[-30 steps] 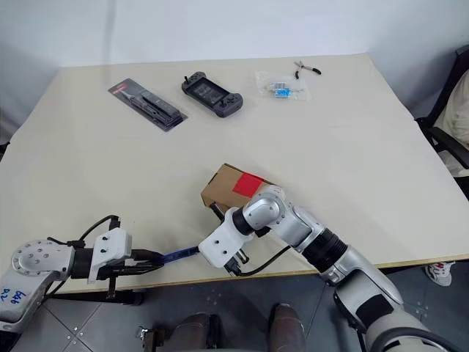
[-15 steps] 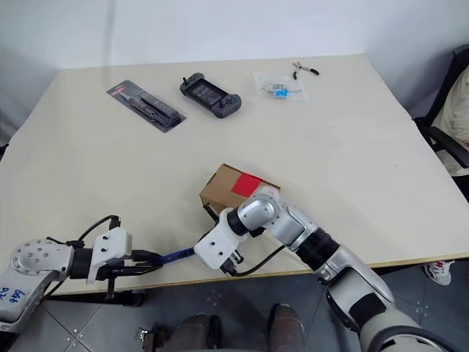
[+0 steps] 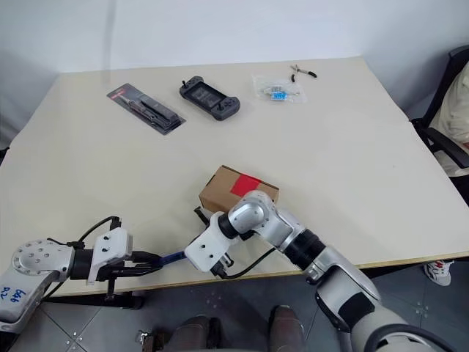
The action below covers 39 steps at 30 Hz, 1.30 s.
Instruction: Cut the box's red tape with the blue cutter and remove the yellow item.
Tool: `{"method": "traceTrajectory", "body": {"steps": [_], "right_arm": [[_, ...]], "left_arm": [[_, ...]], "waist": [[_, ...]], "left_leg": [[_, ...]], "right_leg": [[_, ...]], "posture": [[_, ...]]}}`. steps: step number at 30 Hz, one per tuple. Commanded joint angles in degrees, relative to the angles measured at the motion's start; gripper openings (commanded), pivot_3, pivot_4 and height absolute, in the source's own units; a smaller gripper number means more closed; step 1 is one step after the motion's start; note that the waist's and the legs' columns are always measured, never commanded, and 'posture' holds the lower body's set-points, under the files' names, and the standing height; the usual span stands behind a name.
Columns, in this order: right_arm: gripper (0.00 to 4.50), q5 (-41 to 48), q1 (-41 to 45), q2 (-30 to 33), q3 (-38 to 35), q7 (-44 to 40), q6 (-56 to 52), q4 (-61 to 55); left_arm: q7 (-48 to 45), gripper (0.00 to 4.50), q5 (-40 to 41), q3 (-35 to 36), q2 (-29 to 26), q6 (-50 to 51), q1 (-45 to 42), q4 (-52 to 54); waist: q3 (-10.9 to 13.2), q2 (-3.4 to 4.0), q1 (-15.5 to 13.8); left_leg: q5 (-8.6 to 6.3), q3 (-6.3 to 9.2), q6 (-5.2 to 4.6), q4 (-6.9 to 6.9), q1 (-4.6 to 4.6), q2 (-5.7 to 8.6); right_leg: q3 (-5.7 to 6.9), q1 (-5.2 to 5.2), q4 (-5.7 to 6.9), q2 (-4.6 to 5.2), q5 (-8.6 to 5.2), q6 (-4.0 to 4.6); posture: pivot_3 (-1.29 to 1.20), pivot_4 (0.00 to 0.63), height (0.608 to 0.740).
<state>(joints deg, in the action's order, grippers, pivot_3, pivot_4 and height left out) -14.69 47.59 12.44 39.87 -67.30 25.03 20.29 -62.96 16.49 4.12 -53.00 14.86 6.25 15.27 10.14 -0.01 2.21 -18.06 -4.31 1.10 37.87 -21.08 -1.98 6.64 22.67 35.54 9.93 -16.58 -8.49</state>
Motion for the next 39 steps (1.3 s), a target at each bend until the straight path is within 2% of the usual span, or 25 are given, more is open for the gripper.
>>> {"method": "traceTrajectory", "body": {"steps": [1,11,15,20,22,26,29,32,36,39], "right_arm": [[0.0,-1.9,1.11,-1.04,0.83,0.84,-0.04,2.67],[0.0,-0.26,-0.28,-2.98,1.07,0.35,-0.13,3.64],[0.0,2.77,-0.84,-3.63,-1.49,0.32,-4.23,2.8],[0.0,11.69,-2.98,-0.8,-6.4,-4.76,-17.13,-6.44],[0.0,20.2,-3.26,2.35,-12.57,-6.35,-32.9,-15.66],[0.89,31.24,-0.29,5.72,-21.78,-3.18,-58.93,-25.62],[1.95,36.41,3.26,8.06,-25.29,-1.09,-73.16,-28.64],[3.07,41.19,7.95,8.26,-30.12,1.97,-82.54,-27.71],[4.46,44.45,13.0,7.51,-34.47,5.7,-86.68,-24.3],[4.46,45.16,15.18,7.68,-35.19,7.0,-86.69,-22.39]], "left_arm": [[-0.9,0.37,-1.48,-3.69,-0.28,2.14,2.24,-0.96],[-0.15,0.37,-1.79,-3.45,0.14,1.24,3.07,-0.95],[0.85,0.37,-2.02,-3.22,0.99,0.52,2.28,-1.6],[1.93,0.37,-1.91,-1.78,1.87,-1.61,2.47,-2.88],[3.78,0.37,0.1,2.28,4.56,-5.52,3.57,-2.91],[5.9,0.37,3.59,9.23,9.87,-13.09,3.74,-2.83],[6.36,0.37,4.78,12.51,12.19,-18.63,2.43,-3.16],[8.24,0.37,4.59,14.97,13.21,-21.65,0.5,-3.75],[10.01,0.37,5.54,15.61,14.0,-21.73,-1.97,-3.56],[11.37,0.37,7.84,15.21,14.67,-18.84,-3.53,-1.52]], "waist": [[0.0,0.0,-0.03],[-0.05,0.06,-0.03],[-0.09,0.13,-0.09],[-0.09,0.12,-0.42],[-0.09,0.12,-0.56],[0.03,0.12,-0.75],[-0.02,0.0,-0.65],[-0.02,0.0,-0.62],[-0.02,-0.01,-0.55],[-0.02,-0.04,-0.54]], "left_leg": [[0.0,0.0,0.0,0.01,-0.01,0.0],[-0.03,0.0,0.05,0.02,0.01,-0.09],[-0.04,-0.01,0.06,0.02,0.01,-0.1],[-0.05,0.0,0.05,0.08,-0.07,-0.12],[-0.1,0.01,0.02,0.12,-0.11,-0.12],[-0.16,0.03,-0.01,0.21,-0.26,-0.19],[-0.2,0.06,0.05,0.25,-0.32,-0.35],[-0.29,-0.02,0.13,0.25,-0.34,-0.51],[-0.36,-0.19,0.14,0.23,-0.45,-0.53],[-0.46,-0.34,0.13,0.21,-0.49,-0.57]], "right_leg": [[0.0,0.0,0.0,0.0,0.0,0.0],[-0.02,0.0,0.0,-0.07,-0.02,0.04],[-0.02,0.0,-0.01,-0.08,-0.02,0.04],[-0.02,0.0,-0.02,-0.08,-0.02,0.04],[-0.01,0.0,-0.04,-0.08,-0.02,0.04],[0.03,0.08,-0.11,-0.1,-0.02,0.05],[0.09,0.11,-0.15,-0.23,-0.01,0.14],[0.1,0.14,-0.24,-0.35,0.0,0.2],[0.1,0.35,-0.25,-0.38,0.0,0.19],[0.15,0.48,-0.24,-0.39,0.01,0.18]], "posture": [[0.0,0.15,0.74],[0.0,0.15,0.74],[0.0,0.15,0.74],[0.0,0.15,0.74],[0.0,0.15,0.74],[0.0,0.15,0.74],[0.0,0.15,0.74],[0.0,0.15,0.74],[0.0,0.15,0.74],[0.0,0.15,0.74]]}}
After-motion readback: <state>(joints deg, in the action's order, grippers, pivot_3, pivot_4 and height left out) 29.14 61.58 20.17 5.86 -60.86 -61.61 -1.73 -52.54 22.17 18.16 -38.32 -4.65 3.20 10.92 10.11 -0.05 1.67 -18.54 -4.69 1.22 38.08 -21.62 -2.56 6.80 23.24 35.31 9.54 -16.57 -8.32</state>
